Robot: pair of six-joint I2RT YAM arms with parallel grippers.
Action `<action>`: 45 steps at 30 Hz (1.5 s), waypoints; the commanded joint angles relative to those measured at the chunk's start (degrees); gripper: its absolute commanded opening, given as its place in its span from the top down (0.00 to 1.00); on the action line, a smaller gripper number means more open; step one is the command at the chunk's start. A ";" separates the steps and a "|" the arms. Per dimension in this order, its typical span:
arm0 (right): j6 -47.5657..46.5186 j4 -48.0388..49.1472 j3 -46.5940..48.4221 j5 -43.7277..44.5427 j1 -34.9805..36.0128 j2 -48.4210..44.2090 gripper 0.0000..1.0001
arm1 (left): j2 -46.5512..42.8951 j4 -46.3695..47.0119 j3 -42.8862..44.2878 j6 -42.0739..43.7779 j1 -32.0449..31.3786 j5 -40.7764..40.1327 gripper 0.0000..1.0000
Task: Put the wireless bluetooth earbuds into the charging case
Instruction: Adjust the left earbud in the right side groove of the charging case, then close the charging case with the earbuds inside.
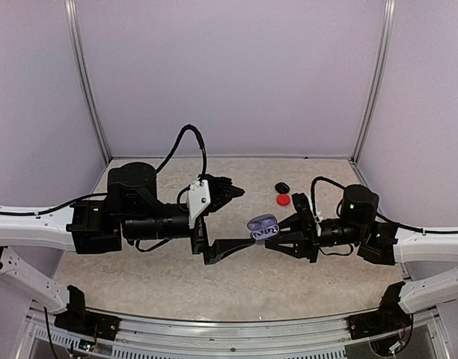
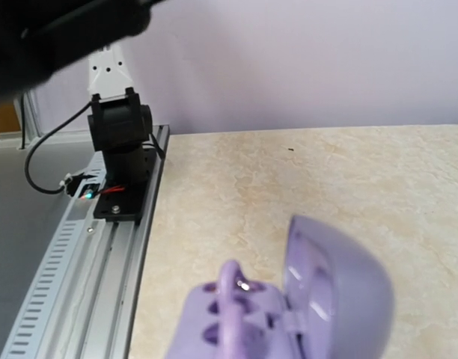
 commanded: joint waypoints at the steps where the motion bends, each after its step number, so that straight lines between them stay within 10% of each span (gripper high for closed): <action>1: 0.41 2.59 0.81 -2.14 0.35 -1.13 1.00 | 0.57 3.81 -1.65 -3.08 2.15 0.56 0.01; 23: 0.52 3.25 2.32 -3.21 0.42 -0.09 1.00 | 6.87 -0.01 1.50 3.00 -2.24 9.59 0.13; 37: 7.09 5.39 1.72 -2.17 -1.59 1.61 1.00 | 3.04 6.28 -3.71 11.47 -7.66 -8.40 0.09; 45: 12.57 -1.30 5.82 4.36 -9.90 6.12 1.00 | 0.29 18.86 -8.37 0.69 -3.40 -21.56 0.01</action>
